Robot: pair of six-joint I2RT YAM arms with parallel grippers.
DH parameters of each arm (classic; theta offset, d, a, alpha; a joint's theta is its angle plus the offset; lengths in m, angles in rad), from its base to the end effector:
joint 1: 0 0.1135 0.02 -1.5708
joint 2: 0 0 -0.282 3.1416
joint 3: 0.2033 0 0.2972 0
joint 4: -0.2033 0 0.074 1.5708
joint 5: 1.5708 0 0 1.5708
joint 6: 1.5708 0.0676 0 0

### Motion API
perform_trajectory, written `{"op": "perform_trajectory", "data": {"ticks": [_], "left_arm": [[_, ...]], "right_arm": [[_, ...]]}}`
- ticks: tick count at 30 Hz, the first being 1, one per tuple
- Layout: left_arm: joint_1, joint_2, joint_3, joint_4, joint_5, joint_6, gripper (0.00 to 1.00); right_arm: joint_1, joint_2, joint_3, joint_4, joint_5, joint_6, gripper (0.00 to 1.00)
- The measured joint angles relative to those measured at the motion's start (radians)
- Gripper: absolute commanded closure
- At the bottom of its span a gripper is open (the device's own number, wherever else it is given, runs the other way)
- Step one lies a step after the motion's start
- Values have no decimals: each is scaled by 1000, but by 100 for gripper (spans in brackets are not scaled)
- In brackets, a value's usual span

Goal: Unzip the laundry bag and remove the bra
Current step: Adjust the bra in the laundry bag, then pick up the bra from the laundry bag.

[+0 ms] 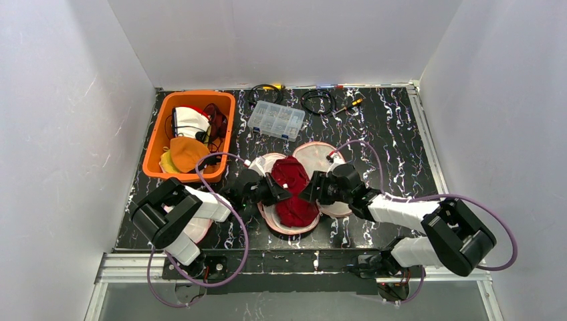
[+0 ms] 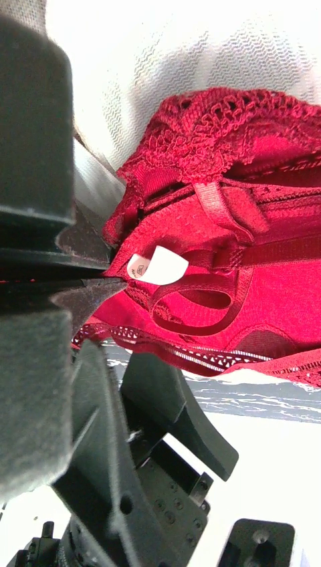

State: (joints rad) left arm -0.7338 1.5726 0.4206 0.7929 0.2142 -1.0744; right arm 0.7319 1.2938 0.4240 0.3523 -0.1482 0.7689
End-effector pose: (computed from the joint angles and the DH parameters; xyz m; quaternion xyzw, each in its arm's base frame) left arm 0.2316 -0.2282 0.1048 -0.0785 0.8158 -0.4993 0.2811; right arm 0.2157 0.2072 0.1313 -0.0212 0.8627 0.3886 0.3230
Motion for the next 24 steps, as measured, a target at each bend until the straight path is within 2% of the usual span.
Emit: {"op": "perform_trajectory", "data": {"ticks": [9,15,18,20,24], "left_arm": [[0,-4,-3,1,0,0,100],[2,-6,-7,10,1,-3,100],[2,-17,-17,15,2,-4,93],[3,-24,-21,14,2,-3,85],[5,-35,-22,16,5,-7,68]], "right_arm": [[-41,113,35,15,-10,22,55],[-45,154,40,98,-46,56,81],[-45,160,40,140,-70,72,94],[-45,160,39,164,-84,78,98],[-48,157,36,203,-114,91,99]]}}
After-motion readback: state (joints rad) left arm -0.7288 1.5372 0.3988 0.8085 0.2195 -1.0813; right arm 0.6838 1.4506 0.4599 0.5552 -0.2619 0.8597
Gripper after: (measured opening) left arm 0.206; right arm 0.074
